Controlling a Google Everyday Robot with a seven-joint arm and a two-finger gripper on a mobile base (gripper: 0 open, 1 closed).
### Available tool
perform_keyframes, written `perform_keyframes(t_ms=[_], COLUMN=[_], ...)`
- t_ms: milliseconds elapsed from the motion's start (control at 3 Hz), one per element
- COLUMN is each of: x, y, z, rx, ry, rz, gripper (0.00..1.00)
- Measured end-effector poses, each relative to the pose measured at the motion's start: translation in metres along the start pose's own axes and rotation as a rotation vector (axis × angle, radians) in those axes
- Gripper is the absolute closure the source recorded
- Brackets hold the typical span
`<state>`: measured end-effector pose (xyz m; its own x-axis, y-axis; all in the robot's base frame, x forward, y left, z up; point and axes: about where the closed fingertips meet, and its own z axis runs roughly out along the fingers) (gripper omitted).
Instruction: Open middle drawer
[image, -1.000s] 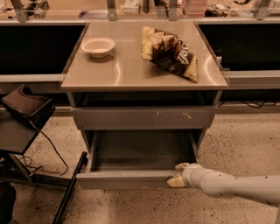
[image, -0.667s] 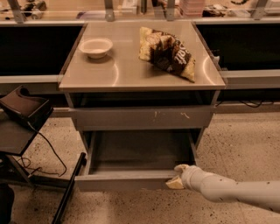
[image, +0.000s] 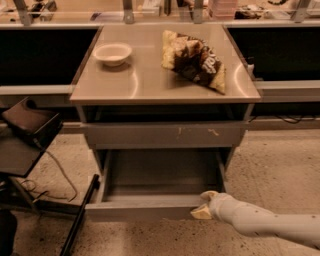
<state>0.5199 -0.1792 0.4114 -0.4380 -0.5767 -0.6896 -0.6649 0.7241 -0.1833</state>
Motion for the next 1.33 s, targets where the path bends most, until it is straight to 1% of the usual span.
perform_keyframes(t_ms=[667, 1000, 1333], x=[-0.005, 0.005, 0.001], y=[-0.002, 0.009, 0.008], z=[-0.004, -0.009, -0.013], rx=[0.000, -0.003, -0.003], ry=[0.000, -0.015, -0.015], rz=[0.000, 0.011, 0.011], gripper=[1.00, 1.00, 1.00])
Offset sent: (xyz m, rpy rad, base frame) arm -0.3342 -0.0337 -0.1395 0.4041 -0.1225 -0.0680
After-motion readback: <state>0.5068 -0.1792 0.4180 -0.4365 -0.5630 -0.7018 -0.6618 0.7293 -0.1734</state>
